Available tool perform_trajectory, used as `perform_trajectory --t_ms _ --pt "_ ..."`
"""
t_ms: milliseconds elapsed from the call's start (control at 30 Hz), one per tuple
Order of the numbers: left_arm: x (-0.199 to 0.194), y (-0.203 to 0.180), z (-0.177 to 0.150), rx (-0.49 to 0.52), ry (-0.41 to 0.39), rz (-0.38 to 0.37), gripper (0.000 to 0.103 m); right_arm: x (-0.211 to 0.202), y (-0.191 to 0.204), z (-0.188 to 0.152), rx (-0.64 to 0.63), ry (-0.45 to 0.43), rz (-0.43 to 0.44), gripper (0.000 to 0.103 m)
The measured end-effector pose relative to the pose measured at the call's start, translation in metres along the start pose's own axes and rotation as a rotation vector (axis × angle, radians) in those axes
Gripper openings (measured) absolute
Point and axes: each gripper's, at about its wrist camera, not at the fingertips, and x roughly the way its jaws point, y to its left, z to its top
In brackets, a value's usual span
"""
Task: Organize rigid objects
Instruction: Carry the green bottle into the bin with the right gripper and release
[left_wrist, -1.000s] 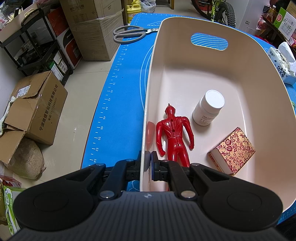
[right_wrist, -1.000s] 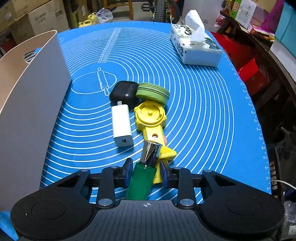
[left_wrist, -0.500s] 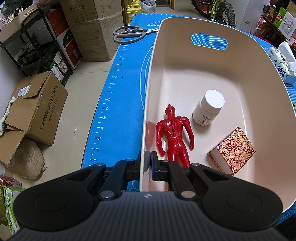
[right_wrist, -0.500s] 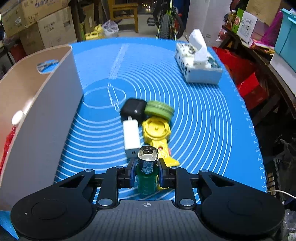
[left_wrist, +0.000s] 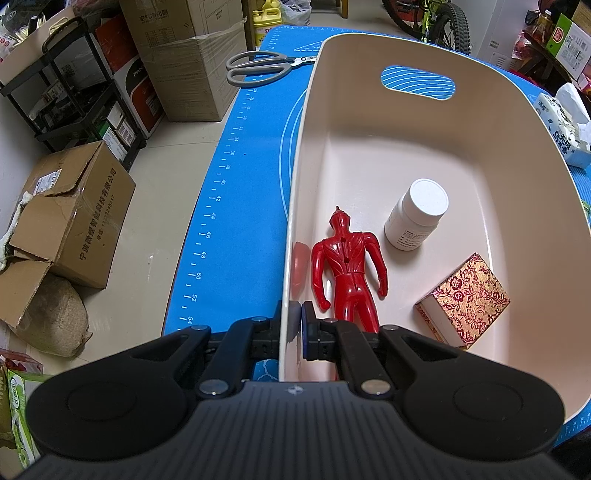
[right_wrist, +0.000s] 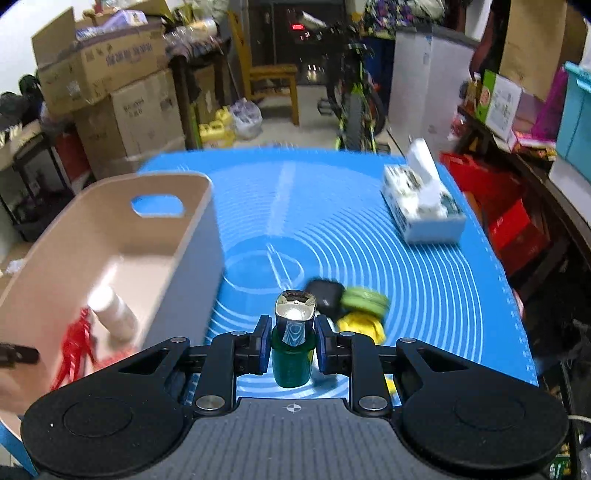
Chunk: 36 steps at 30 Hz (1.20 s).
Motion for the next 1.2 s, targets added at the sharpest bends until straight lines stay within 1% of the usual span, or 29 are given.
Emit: perform_trajectory --t_ms 333,533,700,900,1033,1200 --pt "-0.001 0.0 0.0 0.0 -0.001 0.001 0.009 -0.025 0.037 0.024 0.016 -0.156 0.069 0.033" --pt "-0.001 0.0 0.0 0.003 -0.001 0.002 0.009 -0.028 0.064 0.037 -0.008 -0.194 0.142 0.033" --pt "-0.001 0.0 0.001 0.004 -0.001 0.003 0.009 -0.026 0.093 0.04 -0.05 -0.208 0.194 0.033" --pt "-0.001 0.0 0.001 0.005 -0.002 0.006 0.009 -0.014 0.129 0.035 -0.125 -0.169 0.241 0.033" --pt "-0.001 0.0 0.001 0.006 -0.003 0.007 0.009 -0.003 0.146 0.026 -0.165 -0.119 0.251 0.033" --pt "-0.001 0.0 0.001 0.006 -0.002 0.006 0.009 0.017 0.156 0.016 -0.195 -0.037 0.252 0.033"
